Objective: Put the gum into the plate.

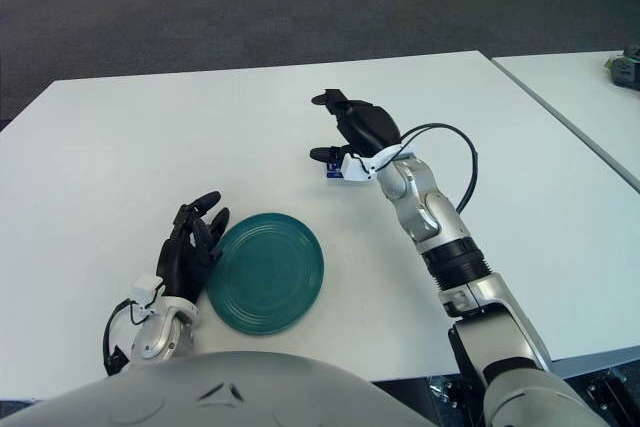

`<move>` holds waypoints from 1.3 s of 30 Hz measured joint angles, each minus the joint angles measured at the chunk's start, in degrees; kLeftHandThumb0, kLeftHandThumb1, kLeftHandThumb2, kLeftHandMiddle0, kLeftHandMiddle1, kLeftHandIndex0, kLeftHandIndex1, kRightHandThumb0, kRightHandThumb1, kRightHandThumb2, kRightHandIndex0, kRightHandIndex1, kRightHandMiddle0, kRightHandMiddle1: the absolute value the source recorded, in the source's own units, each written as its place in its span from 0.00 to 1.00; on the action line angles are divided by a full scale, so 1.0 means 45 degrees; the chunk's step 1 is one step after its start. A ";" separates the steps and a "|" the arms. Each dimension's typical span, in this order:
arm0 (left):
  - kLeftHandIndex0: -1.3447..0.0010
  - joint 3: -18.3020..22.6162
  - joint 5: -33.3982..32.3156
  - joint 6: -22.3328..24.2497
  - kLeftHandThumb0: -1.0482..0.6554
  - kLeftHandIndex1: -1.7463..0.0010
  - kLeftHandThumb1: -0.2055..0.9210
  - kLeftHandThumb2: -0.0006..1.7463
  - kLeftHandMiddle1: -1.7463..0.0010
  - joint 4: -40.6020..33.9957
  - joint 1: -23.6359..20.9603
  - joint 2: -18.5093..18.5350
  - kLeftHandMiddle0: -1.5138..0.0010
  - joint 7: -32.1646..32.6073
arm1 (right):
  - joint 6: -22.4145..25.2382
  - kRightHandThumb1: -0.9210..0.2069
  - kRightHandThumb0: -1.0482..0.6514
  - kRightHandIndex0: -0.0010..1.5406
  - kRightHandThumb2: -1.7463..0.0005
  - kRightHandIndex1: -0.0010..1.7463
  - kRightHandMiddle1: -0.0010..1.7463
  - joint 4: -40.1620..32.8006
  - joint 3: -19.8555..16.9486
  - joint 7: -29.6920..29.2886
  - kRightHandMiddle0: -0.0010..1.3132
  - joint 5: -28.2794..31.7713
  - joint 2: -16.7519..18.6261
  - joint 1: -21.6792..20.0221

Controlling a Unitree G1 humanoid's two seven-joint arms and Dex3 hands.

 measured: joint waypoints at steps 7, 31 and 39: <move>0.87 -0.0009 -0.0002 -0.0014 0.10 0.41 1.00 0.49 0.99 -0.0001 -0.0001 0.0001 0.64 0.0015 | -0.0546 0.00 0.23 0.24 0.68 0.00 0.42 0.1914 0.0667 -0.0077 0.00 -0.0521 0.0005 -0.0769; 0.92 -0.0063 0.0024 0.0305 0.11 0.45 1.00 0.52 1.00 -0.0195 -0.0030 0.0026 0.67 0.0022 | -0.2332 0.00 0.22 0.24 0.72 0.01 0.37 0.9425 0.2581 -0.1607 0.00 -0.1174 0.0590 -0.3276; 0.89 -0.0062 0.0020 0.0477 0.10 0.43 1.00 0.52 1.00 -0.0372 -0.0030 0.0029 0.67 0.0023 | -0.2258 0.00 0.22 0.23 0.70 0.00 0.35 1.0925 0.2924 -0.1769 0.00 -0.1175 0.0767 -0.3593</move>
